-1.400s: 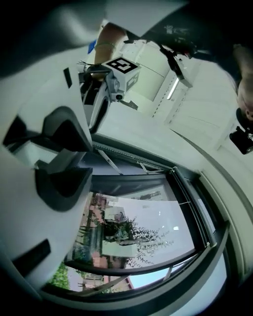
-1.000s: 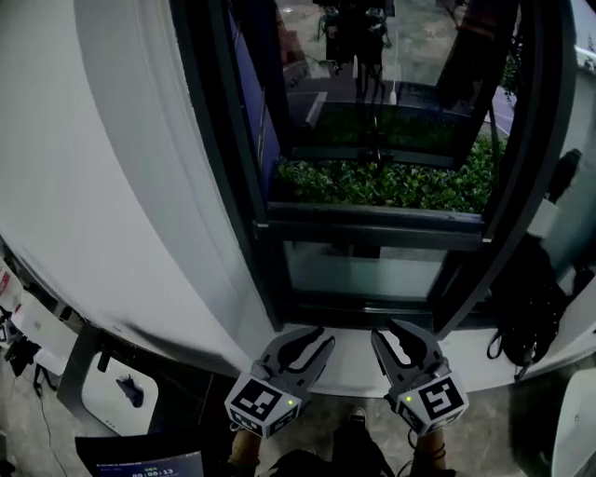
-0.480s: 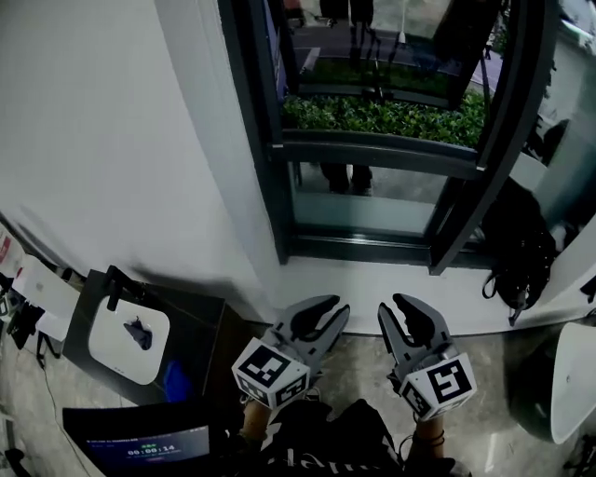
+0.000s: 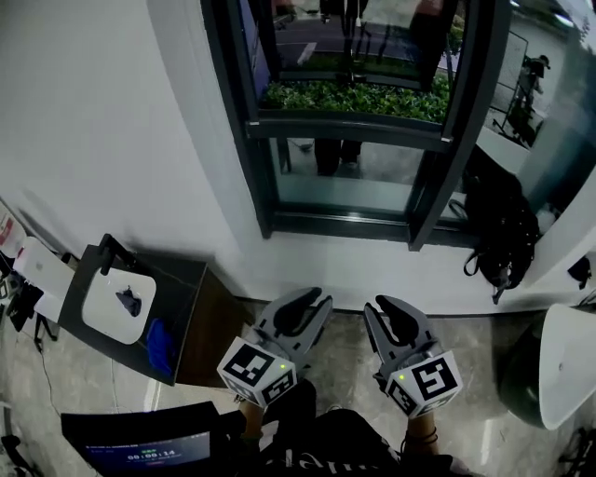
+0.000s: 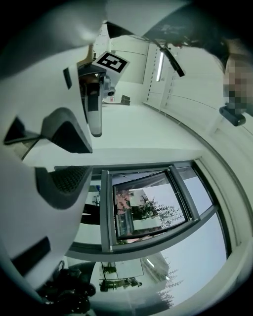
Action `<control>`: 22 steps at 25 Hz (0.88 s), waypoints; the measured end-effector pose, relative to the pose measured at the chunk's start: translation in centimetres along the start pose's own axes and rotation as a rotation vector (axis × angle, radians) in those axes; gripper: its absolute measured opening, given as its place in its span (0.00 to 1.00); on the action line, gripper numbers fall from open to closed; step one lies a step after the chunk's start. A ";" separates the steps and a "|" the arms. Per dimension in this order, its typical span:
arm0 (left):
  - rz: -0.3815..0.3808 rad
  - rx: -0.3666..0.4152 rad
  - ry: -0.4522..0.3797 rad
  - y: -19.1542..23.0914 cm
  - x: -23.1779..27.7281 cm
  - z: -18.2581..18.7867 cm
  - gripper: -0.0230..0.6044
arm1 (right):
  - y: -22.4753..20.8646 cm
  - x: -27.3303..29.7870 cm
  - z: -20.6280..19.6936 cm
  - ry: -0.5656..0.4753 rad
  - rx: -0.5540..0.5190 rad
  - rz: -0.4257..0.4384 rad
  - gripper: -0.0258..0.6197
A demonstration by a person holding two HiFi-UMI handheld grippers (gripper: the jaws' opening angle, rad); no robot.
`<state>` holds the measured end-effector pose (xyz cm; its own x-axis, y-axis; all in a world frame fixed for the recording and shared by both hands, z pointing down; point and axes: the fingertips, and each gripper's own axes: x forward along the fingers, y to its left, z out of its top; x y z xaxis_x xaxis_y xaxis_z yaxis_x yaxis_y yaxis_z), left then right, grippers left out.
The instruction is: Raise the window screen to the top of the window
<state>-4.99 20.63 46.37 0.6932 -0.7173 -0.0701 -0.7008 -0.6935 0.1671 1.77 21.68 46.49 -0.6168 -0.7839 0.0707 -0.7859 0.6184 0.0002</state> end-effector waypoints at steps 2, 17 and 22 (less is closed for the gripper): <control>0.012 -0.006 0.007 -2.4 -0.4 -1.2 0.17 | 0.0 -2.5 -1.2 0.015 0.010 0.004 0.17; 0.005 -0.047 0.026 -9.6 -2.9 -3.5 0.17 | 2.7 -7.6 -1.9 -0.001 0.003 0.045 0.12; 0.012 -0.027 0.078 -9.1 -3.7 -3.0 0.17 | 3.1 -6.6 -2.5 0.002 0.028 0.029 0.11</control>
<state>-0.69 29.82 48.09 0.6966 -0.7174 0.0084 -0.7050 -0.6823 0.1936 3.47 28.94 48.46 -0.6395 -0.7654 0.0724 -0.7684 0.6392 -0.0294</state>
